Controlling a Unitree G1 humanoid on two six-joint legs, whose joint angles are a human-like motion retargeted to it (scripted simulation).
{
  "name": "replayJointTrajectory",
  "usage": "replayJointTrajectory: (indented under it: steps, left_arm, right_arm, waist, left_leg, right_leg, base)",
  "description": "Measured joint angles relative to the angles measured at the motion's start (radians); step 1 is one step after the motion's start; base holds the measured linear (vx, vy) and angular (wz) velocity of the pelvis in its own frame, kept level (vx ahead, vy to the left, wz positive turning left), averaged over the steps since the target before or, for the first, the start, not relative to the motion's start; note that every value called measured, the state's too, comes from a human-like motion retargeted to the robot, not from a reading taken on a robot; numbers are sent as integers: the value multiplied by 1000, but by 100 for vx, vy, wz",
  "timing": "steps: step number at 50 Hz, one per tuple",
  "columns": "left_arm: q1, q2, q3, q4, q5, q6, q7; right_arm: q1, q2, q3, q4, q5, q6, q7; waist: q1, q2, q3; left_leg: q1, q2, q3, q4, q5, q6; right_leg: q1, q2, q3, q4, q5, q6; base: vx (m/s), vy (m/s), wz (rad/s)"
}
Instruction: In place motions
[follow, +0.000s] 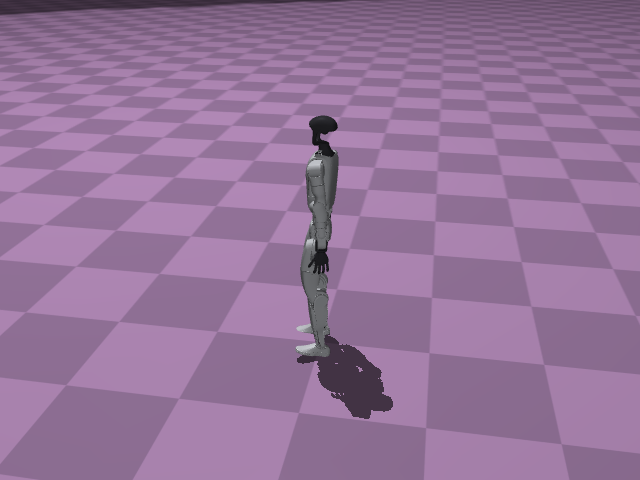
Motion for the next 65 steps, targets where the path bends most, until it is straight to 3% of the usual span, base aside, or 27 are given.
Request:
replayJointTrajectory:
  steps: [20, 38, 42, 48, 52, 58, 65]
  left_arm:
    - [-7, -5, -4, -6, -7, -6, 6]
    - [-16, 5, 6, 2, -8, -6, 11]
    - [-24, 10, 23, 3, -5, -6, 7]
    - [-22, 28, 45, -6, -2, -4, 2]
    - [-9, 38, 49, -9, 7, -1, 2]
    - [0, 25, 18, -2, -12, -4, 7]
    - [-1, 14, 27, -6, 5, -3, 7]
  right_arm:
    - [-2, -8, -11, 2, -1, -5, -1]
    - [-10, -2, 4, -17, 3, -14, 5]
    - [-30, 1, 18, -21, 5, -15, 7]
    - [-46, 7, 34, -25, 4, -19, 7]
    - [-29, 1, 26, -8, -5, -20, 0]
    - [-1, -21, -21, 27, -5, -10, -18]
    - [-20, -12, 3, 15, 7, -8, -7]
  waist:
    - [13, -14, 5]
    - [11, -26, 32]
    - [14, -33, 39]
    - [-14, -70, 49]
    - [-22, -78, 43]
    - [33, -66, 18]
    - [-22, -55, 23]
  left_leg:
    - [-3, -11, 8, 6, 10, 12]
    - [-27, -47, -8, -13, 62, 55]
    - [-43, -42, 18, -19, 75, 57]
    - [-54, -54, 32, -22, 96, 59]
    - [-48, -58, 2, -18, 105, 60]
    - [-50, -51, -21, -8, 110, 61]
    - [-37, -45, -45, -2, 115, 53]
  right_leg:
    - [5, -12, 0, -4, 16, -7]
    - [-41, -43, 10, 40, 98, -20]
    - [-82, -37, 47, 98, 113, 13]
    - [-87, -8, 99, 145, 114, 131]
    - [-53, 0, 70, 98, 78, 50]
    - [-32, 2, 53, 47, 52, 34]
    - [13, 14, 21, -5, 26, 10]
  base:
    - [0, 1, -1]
    - [-1, 10, -4]
    - [-9, 2, -33]
    - [-8, -5, 2]
    - [5, -8, 33]
    - [8, -6, 16]
    - [-1, -4, 25]
